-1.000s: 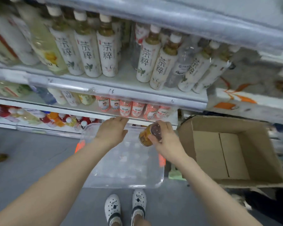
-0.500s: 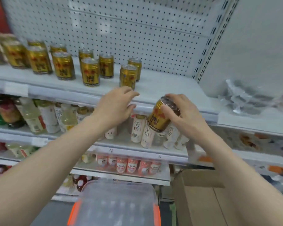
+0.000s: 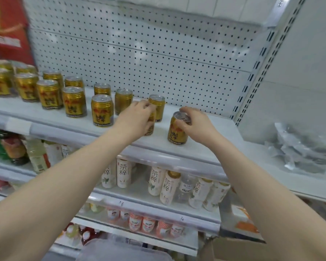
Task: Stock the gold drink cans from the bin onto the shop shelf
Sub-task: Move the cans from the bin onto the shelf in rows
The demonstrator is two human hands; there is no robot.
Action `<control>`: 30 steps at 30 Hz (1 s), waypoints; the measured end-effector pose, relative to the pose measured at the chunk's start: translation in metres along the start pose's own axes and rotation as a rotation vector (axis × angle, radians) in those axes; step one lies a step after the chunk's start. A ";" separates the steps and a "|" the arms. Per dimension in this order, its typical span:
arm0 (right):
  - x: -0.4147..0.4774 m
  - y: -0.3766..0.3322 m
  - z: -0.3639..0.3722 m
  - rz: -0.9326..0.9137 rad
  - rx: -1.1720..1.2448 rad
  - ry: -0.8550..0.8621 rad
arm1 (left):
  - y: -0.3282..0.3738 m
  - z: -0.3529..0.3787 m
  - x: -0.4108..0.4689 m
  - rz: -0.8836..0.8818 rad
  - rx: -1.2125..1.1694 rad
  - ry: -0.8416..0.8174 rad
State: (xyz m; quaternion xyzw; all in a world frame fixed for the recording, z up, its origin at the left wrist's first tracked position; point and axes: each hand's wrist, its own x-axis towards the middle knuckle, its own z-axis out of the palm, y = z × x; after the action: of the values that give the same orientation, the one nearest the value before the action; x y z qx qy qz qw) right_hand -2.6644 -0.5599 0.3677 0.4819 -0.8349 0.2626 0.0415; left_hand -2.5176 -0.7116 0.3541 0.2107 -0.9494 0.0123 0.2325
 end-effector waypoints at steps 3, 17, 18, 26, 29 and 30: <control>0.019 0.011 0.006 -0.017 0.015 -0.016 | -0.005 0.003 0.004 -0.015 -0.008 0.025; 0.074 0.046 0.028 -0.181 -0.135 -0.025 | -0.012 0.011 0.003 0.048 0.038 0.106; 0.074 0.047 0.029 -0.190 -0.137 -0.021 | -0.012 0.011 0.002 0.051 0.042 0.110; 0.064 0.038 0.021 -0.260 -0.305 0.074 | -0.018 0.008 0.002 0.113 0.048 0.109; 0.047 0.017 0.014 -0.284 -0.390 0.094 | -0.030 0.000 -0.008 0.132 0.022 0.123; 0.041 0.008 0.012 -0.294 -0.420 0.099 | -0.037 -0.003 -0.012 0.141 0.015 0.129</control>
State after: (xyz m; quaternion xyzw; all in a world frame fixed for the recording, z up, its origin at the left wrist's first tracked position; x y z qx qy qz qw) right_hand -2.6903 -0.5942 0.3674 0.5656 -0.7889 0.0978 0.2193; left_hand -2.4913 -0.7396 0.3488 0.1439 -0.9449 0.0494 0.2900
